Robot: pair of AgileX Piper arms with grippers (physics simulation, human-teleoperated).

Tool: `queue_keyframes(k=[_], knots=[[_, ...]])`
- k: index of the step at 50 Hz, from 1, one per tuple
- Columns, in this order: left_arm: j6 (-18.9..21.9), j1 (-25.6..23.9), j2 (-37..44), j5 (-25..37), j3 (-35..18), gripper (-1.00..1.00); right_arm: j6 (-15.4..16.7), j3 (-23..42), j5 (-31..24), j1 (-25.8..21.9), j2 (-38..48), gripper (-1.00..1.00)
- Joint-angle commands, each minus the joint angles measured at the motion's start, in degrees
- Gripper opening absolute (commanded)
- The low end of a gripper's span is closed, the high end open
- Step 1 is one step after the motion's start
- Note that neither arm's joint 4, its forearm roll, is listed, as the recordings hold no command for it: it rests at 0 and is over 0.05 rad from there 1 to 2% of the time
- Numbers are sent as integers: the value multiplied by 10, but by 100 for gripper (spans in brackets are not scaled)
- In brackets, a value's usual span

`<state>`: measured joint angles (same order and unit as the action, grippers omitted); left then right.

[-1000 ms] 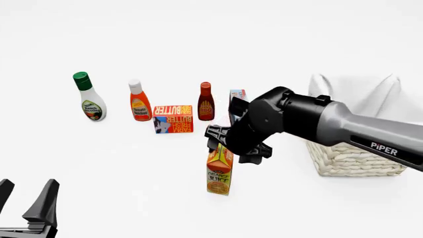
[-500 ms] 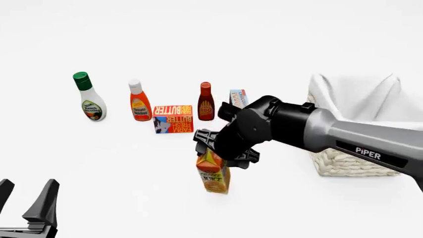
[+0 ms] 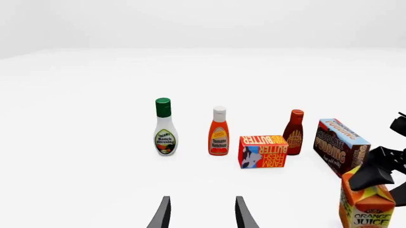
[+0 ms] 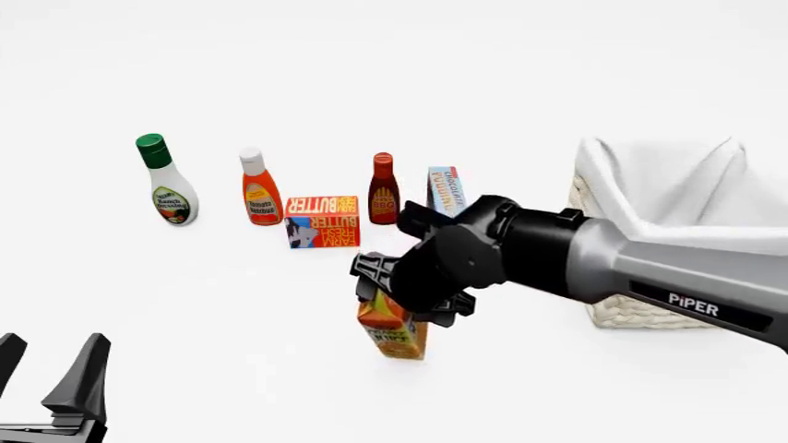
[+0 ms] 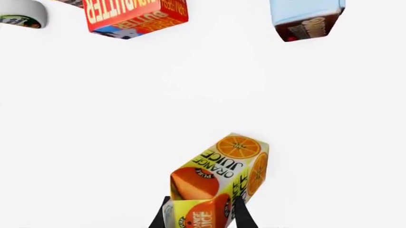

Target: Pick the orange juice and place it in the basket.

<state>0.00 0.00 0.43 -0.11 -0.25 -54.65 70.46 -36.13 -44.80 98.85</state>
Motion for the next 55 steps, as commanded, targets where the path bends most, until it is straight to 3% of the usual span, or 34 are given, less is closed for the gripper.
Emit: queue_keyframes(k=[1,23,33,55], knots=[[0,0,0,0,0,100,-24,-33,-5,-11,12,-100],[0,0,0,0,0,100,-55,-21,-9,28,-67,-100],[0,0,0,0,0,100,-50,0,-39,52,-101,-100],[0,0,0,0,0,100,-128,-4,-63,61,-192,-100]])
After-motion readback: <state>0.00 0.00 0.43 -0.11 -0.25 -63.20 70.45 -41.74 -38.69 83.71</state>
